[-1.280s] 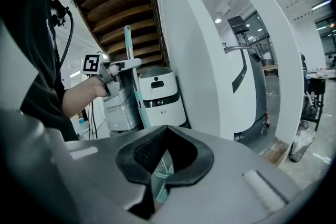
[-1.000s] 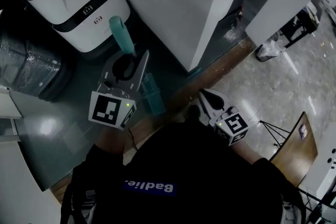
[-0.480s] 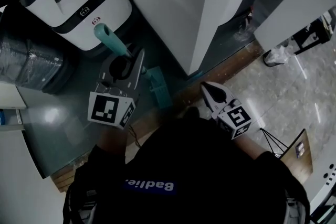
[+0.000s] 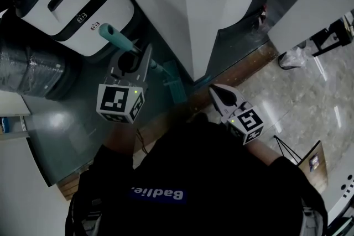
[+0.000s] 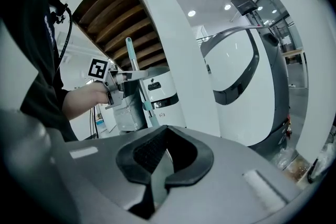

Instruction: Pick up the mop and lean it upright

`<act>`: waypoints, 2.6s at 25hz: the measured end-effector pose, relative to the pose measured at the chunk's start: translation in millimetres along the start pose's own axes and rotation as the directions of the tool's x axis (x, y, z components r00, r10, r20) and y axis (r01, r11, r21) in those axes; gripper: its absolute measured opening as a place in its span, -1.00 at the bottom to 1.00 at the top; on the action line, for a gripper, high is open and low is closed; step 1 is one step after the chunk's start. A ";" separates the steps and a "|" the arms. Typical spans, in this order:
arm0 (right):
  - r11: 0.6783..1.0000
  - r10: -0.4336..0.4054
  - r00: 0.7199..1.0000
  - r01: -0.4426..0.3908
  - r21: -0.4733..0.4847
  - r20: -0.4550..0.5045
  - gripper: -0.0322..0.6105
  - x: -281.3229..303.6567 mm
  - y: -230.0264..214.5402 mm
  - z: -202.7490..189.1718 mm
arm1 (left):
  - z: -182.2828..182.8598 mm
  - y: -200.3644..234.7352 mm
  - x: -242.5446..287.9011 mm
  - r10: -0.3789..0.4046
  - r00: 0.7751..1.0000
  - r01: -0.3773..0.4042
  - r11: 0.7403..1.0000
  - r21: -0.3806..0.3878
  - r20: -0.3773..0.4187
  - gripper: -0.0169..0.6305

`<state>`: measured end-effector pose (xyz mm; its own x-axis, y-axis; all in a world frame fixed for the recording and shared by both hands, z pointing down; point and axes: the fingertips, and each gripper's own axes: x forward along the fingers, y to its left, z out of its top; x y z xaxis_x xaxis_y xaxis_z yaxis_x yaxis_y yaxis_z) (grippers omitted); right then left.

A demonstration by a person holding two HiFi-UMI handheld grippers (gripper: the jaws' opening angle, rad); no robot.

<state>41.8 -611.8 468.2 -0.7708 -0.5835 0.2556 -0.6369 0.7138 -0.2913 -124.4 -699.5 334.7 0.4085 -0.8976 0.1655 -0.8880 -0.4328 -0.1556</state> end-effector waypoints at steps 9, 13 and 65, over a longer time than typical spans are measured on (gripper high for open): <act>0.999 -0.042 0.999 0.042 0.007 -0.009 -0.89 -13.2 -32.7 0.0 | 7.9 -15.7 43.8 -0.012 1.000 0.011 0.999 0.049 0.027 -0.62; 0.998 -0.063 0.998 0.063 0.012 -0.008 -0.89 -18.7 -41.6 0.3 | 9.1 -20.9 58.9 -0.024 0.999 0.022 0.997 0.079 0.026 -0.61; 0.990 -0.136 0.991 0.135 0.036 0.017 -0.88 -33.3 -45.3 -3.2 | -64.9 -88.8 76.3 -0.388 0.872 0.432 0.897 0.097 -0.299 -0.01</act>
<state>96.3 -623.4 475.8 -0.6775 -0.6814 0.2770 -0.7351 0.6143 -0.2867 -28.0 -724.1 424.4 0.6372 -0.5898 0.4961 -0.5991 -0.7840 -0.1625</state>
